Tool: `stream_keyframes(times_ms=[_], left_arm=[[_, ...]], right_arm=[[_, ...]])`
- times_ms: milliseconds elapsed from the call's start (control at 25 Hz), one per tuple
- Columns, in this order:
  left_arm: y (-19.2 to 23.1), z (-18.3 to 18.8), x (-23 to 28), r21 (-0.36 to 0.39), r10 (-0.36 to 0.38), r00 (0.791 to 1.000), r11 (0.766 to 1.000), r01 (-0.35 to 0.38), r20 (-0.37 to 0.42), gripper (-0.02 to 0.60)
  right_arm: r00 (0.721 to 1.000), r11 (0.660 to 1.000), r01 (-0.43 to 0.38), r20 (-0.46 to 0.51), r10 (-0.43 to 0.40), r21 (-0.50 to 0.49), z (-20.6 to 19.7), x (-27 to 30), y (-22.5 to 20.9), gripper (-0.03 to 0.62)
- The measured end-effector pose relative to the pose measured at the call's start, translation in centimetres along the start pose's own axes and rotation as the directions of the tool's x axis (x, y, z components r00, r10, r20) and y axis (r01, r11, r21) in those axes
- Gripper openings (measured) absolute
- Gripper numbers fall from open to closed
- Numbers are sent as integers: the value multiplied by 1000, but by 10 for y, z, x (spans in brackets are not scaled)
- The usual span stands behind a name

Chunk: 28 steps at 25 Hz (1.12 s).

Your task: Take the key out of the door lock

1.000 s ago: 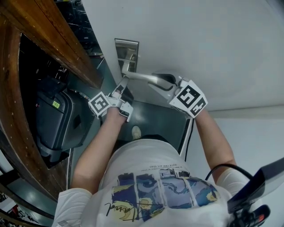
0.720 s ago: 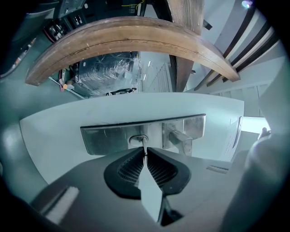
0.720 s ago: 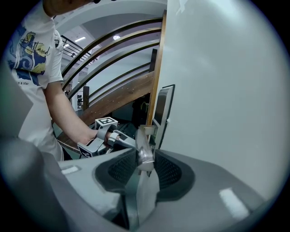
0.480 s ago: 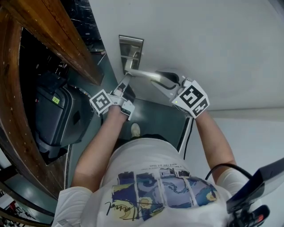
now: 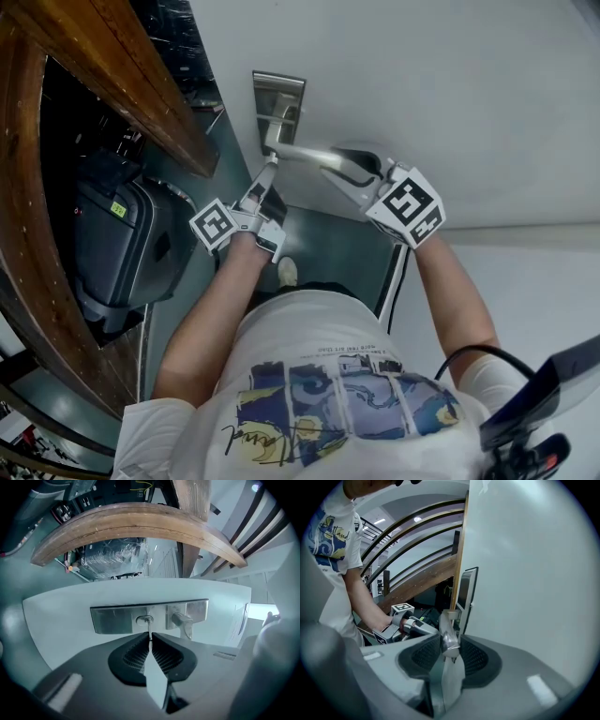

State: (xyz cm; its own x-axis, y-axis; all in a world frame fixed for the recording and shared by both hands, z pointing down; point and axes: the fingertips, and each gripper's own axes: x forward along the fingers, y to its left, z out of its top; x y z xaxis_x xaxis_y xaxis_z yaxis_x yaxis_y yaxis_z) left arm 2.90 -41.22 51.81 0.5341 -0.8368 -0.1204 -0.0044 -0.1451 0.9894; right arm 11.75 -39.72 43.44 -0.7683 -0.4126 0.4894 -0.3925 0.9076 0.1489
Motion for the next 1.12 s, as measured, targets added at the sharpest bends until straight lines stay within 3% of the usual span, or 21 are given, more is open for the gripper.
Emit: stream_keyframes(times_ms=[440, 720, 1120], left_arm=[[-7, -6, -39, 39, -13, 999, 999, 15, -45, 20], [-11, 1, -61, 84, 17, 998, 996, -11, -66, 20], [-38, 11, -81, 163, -19, 992, 986, 40, -128, 21]], right_arm=[[1000, 1000, 23, -8, -23, 18, -8, 7, -3, 132], [999, 998, 48, -5, -48, 44, -5, 8, -5, 141], [995, 992, 93, -39, -89, 89, -6, 8, -3, 149]])
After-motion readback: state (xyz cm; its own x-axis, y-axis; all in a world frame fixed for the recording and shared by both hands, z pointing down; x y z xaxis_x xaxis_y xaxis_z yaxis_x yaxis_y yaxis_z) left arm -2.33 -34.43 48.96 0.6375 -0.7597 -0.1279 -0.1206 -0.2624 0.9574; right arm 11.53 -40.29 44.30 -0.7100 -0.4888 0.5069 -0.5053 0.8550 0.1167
